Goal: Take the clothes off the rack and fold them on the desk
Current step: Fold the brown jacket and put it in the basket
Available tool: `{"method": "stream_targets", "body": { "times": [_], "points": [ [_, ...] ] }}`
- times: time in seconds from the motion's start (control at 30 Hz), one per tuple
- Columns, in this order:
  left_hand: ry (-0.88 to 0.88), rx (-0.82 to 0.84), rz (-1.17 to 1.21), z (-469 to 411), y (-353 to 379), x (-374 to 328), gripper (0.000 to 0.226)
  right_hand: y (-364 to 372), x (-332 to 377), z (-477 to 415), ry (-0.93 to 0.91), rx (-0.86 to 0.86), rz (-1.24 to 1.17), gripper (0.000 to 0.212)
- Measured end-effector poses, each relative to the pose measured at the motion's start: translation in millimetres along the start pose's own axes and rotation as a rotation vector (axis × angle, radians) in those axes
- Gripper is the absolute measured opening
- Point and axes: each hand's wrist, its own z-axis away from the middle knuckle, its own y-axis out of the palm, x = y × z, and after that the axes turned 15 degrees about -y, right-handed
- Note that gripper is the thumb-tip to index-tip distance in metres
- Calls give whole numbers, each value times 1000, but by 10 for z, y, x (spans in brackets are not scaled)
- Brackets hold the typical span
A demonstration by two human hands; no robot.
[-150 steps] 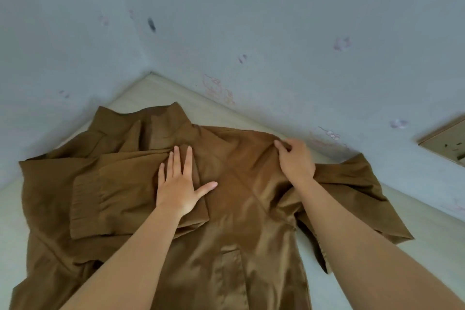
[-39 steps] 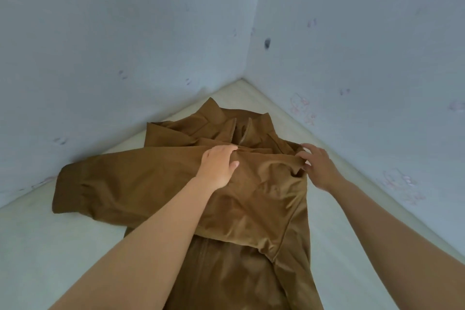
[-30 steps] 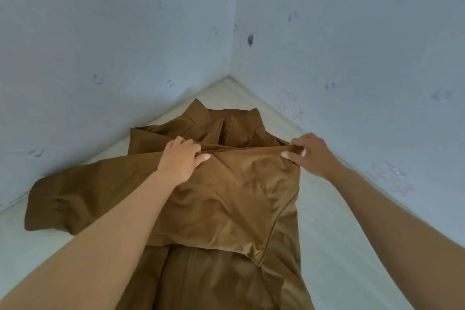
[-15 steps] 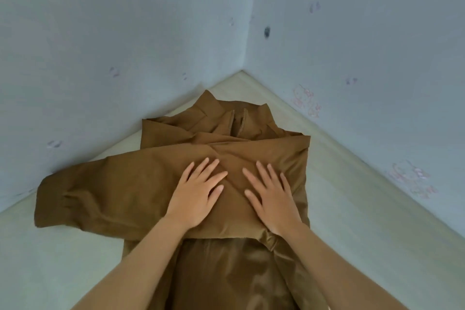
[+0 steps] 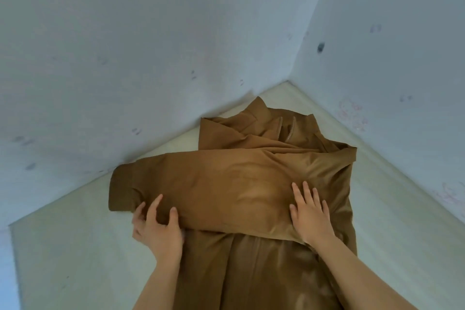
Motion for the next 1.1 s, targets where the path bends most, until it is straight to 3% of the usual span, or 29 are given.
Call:
{"method": "stream_targets", "body": {
  "times": [0.1, 0.2, 0.37, 0.43, 0.53, 0.63, 0.73, 0.8, 0.87, 0.93, 0.97, 1.03, 1.1],
  "points": [
    [-338, 30, 366, -106, -194, -92, 72, 30, 204, 94, -142, -120, 34, 60],
    [-503, 210, 656, -278, -299, -301, 77, 97, 434, 200, -338, -166, 61, 69],
    [-927, 510, 746, -642, -371, -571, 74, 128, 803, 273, -287, -140, 72, 75],
    [-919, 557, 724, -654, -405, -682, 68, 109, 849, 298, -260, -104, 78, 75],
    [-664, 483, 798, -482, -454, -896, 55, 99, 842, 320, -261, -50, 71, 70],
    [-210, 432, 715, -111, -451, -1165, 44, 57, 774, 362, -252, -18, -172, 59],
    [257, 511, 404, 389, -237, -1322, 45, -76, 532, 399, -115, -85, -537, 44],
    [537, 691, 117, 692, -40, -1268, 49, -206, 390, 402, 70, -208, -791, 42],
    [792, 878, -301, 889, 188, -1101, 50, -292, 217, 416, 252, -347, -1221, 50],
    [882, 993, -658, 888, 353, -863, 54, -319, 59, 421, 355, -384, -1640, 65],
    [892, 1007, -705, 864, 392, -767, 50, -322, 4, 436, 387, -364, -1734, 69],
    [961, 906, -588, 764, 423, -615, 31, -304, -31, 431, 425, -326, -1744, 61],
    [1079, 696, -513, 639, 479, -541, 24, -275, -46, 376, 450, -353, -1667, 48]
  ]
}}
